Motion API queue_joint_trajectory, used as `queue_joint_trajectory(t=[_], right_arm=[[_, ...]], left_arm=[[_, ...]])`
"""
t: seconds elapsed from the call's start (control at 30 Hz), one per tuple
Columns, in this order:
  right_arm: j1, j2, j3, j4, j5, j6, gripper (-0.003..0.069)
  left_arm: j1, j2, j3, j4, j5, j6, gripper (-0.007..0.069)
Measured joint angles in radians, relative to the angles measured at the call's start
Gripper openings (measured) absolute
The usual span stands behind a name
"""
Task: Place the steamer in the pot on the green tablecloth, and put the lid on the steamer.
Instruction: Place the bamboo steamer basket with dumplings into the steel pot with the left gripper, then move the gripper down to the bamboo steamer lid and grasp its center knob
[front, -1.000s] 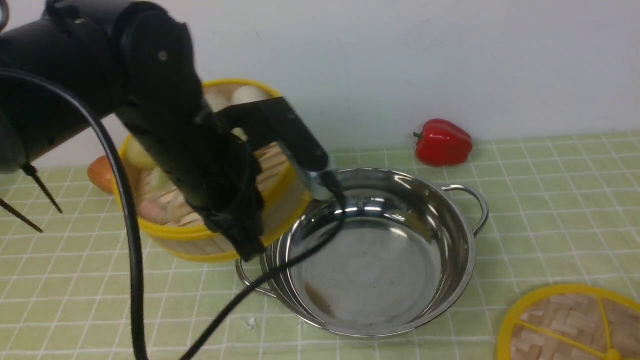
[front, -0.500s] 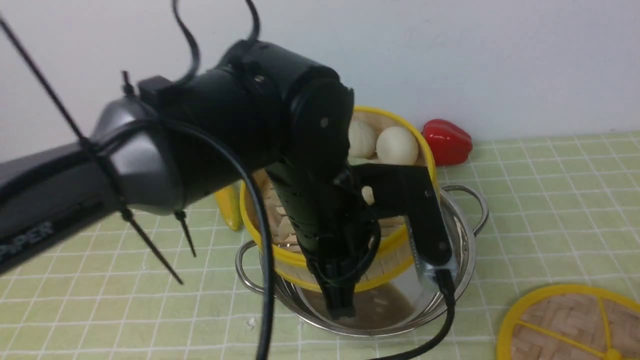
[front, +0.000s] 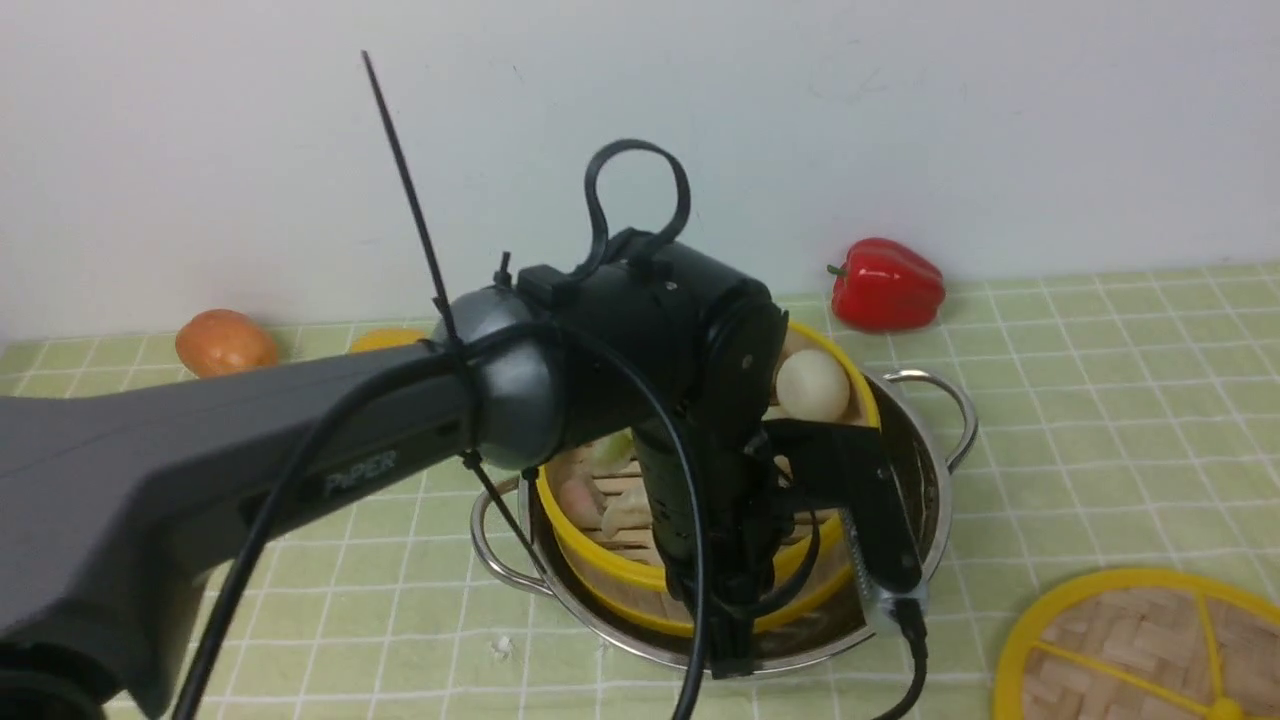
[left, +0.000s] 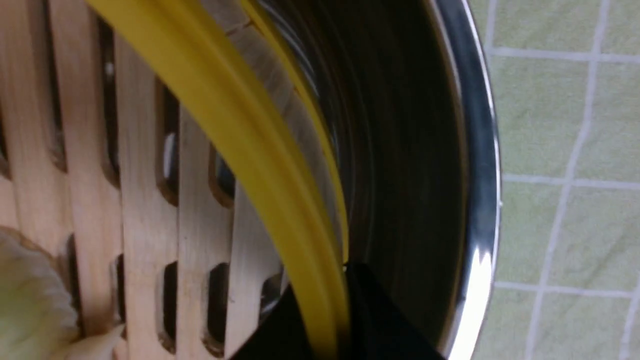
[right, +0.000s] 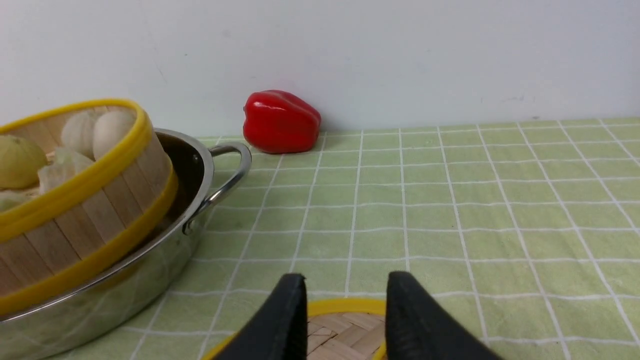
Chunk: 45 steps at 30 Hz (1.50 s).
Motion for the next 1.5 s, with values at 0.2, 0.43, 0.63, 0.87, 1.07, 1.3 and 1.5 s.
queue_joint_trajectory(t=[0.2, 0.43, 0.63, 0.87, 1.07, 1.3, 1.5], right_arm=[[0.000, 0.000, 0.000, 0.000, 0.000, 0.000, 0.0243], [0.000, 0.000, 0.000, 0.000, 0.000, 0.000, 0.0243], [0.000, 0.000, 0.000, 0.000, 0.000, 0.000, 0.0243], [0.000, 0.000, 0.000, 0.000, 0.000, 0.000, 0.0243], [0.000, 0.000, 0.000, 0.000, 0.000, 0.000, 0.0243], [0.000, 0.000, 0.000, 0.000, 0.000, 0.000, 0.0243], [0.000, 0.000, 0.000, 0.000, 0.000, 0.000, 0.0243]], left_arm=[[0.000, 0.011, 0.000, -0.029, -0.028, 0.000, 0.0034], [-0.003, 0.010, -0.002, -0.031, -0.041, -0.007, 0.0127], [-0.004, 0.010, -0.009, -0.038, -0.058, -0.007, 0.0369], [-0.004, -0.025, -0.046, -0.027, 0.023, -0.036, 0.0597], [-0.004, -0.084, -0.167, 0.039, 0.111, -0.132, 0.0589], [0.008, -0.163, -0.399, 0.296, 0.157, -0.440, 0.0290], [0.016, -0.246, -0.533, 0.397, 0.159, -0.638, -0.0009]])
